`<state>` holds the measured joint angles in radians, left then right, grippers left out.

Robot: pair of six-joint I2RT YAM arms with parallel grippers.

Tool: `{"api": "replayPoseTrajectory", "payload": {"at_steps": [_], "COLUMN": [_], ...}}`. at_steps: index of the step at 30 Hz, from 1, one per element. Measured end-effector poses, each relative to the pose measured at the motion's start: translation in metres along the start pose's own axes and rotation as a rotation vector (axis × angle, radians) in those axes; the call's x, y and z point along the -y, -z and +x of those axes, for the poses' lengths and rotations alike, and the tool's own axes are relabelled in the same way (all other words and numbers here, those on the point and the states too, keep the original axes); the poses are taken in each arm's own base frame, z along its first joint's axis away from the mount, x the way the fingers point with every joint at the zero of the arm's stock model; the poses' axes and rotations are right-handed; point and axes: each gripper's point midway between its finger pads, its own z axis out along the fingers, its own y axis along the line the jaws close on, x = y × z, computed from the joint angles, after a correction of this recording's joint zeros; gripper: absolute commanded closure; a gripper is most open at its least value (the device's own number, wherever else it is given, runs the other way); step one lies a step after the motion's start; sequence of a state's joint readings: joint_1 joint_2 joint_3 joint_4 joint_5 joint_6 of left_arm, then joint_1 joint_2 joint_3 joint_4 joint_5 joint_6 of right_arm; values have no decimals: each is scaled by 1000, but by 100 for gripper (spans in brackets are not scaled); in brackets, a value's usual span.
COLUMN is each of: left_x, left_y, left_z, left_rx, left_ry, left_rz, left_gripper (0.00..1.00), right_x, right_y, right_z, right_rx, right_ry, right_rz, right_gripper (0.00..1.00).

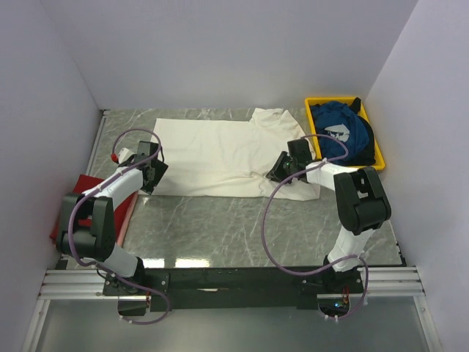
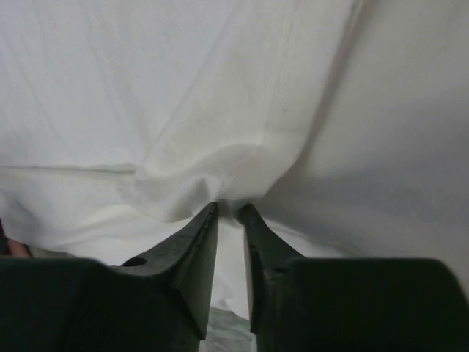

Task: Fold and stack the t-shirts
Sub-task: Fold the tshirt

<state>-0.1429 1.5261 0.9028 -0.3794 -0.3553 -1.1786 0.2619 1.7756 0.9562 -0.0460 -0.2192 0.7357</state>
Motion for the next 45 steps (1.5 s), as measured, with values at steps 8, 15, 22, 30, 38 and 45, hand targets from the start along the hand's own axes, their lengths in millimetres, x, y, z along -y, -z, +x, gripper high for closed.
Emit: {"api": "replayPoseTrajectory", "payload": {"at_steps": [8,15,22,30,38,45], "left_x": [-1,-1,-1,-1,0,5], "left_y": [1,2,2,2,11,33], "left_z": [0,-1,-1,-1,-5,-22], "left_rx": [0,1,1,0,9,45], "left_ry": [-9,-12,-13,-15,-7,26], "left_rz": [0,1,0,0,12,66], "left_gripper": [28,28,28,28,24,18], "right_x": [-38,-62,-77,-94,-93,-90], "right_y": [-12,-32,-48,-60,-38,47], "right_z": [-38,-56,-41,-36,-44,-84], "right_rx": [43,38,-23,-58,-52,106], "right_ry": [20,55,103,163,201,177], "right_rz": [-57,-78,-90,-111,-95,-142], "right_gripper": [80,80,80,67,48,48]}}
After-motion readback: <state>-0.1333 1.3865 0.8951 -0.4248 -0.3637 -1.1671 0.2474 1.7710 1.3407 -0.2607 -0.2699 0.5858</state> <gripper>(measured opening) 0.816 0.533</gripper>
